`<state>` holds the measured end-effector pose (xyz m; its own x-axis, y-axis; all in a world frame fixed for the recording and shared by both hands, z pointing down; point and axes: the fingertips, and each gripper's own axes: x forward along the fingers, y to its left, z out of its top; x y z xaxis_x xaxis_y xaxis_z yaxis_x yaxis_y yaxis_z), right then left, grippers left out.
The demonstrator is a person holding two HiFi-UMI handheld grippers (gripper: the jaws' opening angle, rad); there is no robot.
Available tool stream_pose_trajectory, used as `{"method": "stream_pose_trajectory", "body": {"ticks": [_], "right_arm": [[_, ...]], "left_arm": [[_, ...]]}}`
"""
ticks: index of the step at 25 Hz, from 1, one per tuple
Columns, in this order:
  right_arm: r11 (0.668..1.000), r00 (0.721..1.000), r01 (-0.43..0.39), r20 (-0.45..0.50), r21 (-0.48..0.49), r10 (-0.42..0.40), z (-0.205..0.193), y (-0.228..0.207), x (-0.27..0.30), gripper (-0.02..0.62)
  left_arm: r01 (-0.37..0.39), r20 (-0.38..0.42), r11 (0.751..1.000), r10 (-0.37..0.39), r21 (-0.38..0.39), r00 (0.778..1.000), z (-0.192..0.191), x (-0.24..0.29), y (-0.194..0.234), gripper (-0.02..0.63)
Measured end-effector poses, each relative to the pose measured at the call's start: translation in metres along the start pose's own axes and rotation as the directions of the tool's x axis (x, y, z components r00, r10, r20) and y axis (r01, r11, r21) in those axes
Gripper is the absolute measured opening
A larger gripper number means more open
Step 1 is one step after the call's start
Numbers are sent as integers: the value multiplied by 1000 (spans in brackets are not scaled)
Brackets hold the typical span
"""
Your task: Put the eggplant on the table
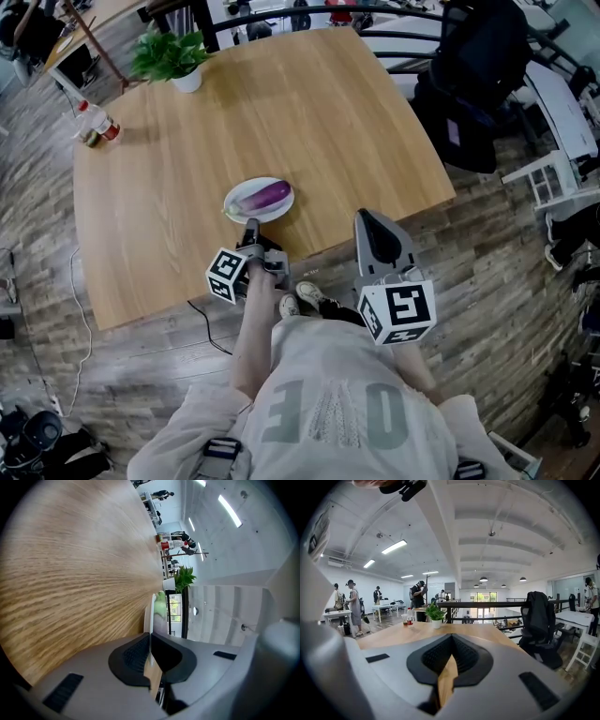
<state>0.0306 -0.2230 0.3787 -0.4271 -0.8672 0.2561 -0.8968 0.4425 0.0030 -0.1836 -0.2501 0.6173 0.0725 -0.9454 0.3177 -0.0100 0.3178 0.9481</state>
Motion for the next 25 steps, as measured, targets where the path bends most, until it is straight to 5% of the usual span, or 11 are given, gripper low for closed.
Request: {"method": "stream_pose_trajectory", "body": {"ticks": [13, 19, 25], "right_arm": [[1000, 1000, 15, -10, 18, -14, -4, -7, -1, 18], [999, 1000, 26, -9, 30, -25, -5, -12, -3, 18], [998, 999, 40, -10, 47, -39, -7, -19, -7, 18]], "left_arm": [[-60, 2, 997, 60, -56, 998, -5, 4, 16, 19], [-31, -28, 997, 29, -73, 999, -5, 10, 11, 20], [-110, -22, 993, 109, -44, 994, -8, 12, 10, 58]]}}
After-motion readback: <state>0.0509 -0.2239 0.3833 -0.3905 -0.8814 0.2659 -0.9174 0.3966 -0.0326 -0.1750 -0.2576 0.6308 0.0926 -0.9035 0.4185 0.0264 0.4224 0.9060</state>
